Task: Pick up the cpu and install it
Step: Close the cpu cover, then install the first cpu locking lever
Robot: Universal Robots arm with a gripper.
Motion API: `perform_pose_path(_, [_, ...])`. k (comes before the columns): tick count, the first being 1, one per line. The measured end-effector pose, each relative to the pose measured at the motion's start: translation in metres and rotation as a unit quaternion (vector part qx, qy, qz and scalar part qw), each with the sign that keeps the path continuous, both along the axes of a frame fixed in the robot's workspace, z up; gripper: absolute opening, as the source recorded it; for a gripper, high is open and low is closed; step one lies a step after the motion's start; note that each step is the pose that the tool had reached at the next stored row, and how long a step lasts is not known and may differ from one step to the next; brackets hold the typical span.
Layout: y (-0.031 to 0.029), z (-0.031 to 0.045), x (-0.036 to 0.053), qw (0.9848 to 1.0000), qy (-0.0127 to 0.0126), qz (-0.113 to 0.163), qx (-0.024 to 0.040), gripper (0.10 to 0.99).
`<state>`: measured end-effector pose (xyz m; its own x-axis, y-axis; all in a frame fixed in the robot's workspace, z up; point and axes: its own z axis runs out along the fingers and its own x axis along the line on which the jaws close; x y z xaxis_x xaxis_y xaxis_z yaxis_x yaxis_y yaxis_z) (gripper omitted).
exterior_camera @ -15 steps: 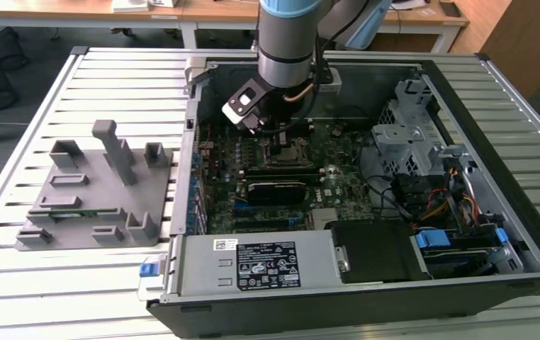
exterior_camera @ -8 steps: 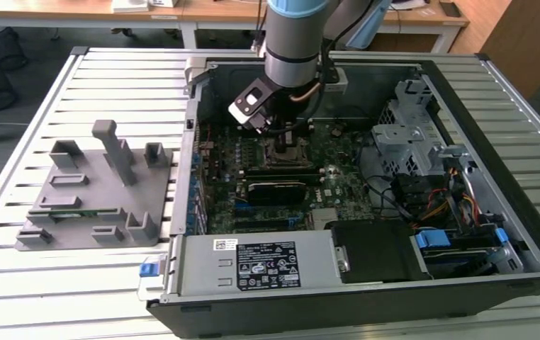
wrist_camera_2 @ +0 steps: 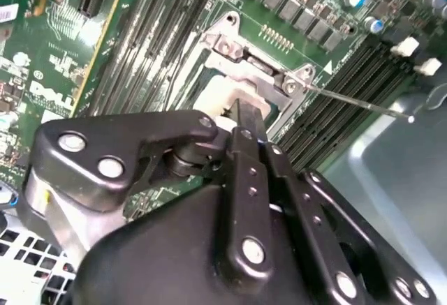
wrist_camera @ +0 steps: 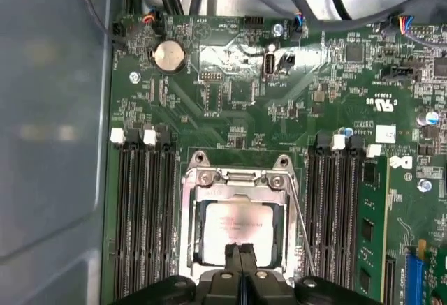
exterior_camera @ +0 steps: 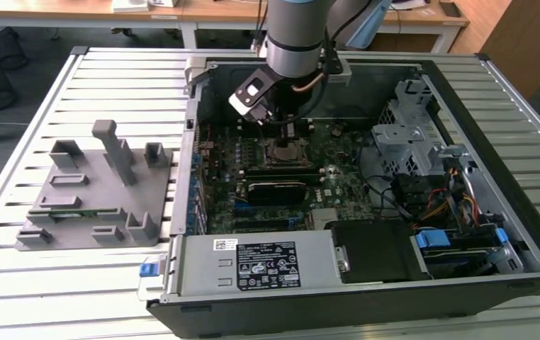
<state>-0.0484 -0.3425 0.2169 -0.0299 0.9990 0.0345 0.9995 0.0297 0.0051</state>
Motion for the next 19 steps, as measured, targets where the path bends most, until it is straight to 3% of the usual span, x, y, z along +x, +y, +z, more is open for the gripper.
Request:
perform_pose_path(5, [-0.0001,-0.0002,0.0063,1.0000,0.0000,0.000,0.0000,0.106])
perform_pose_path(19, [0.0000,0.0001,0.0094,1.0000,0.0001,0.000,-0.0001,0.106])
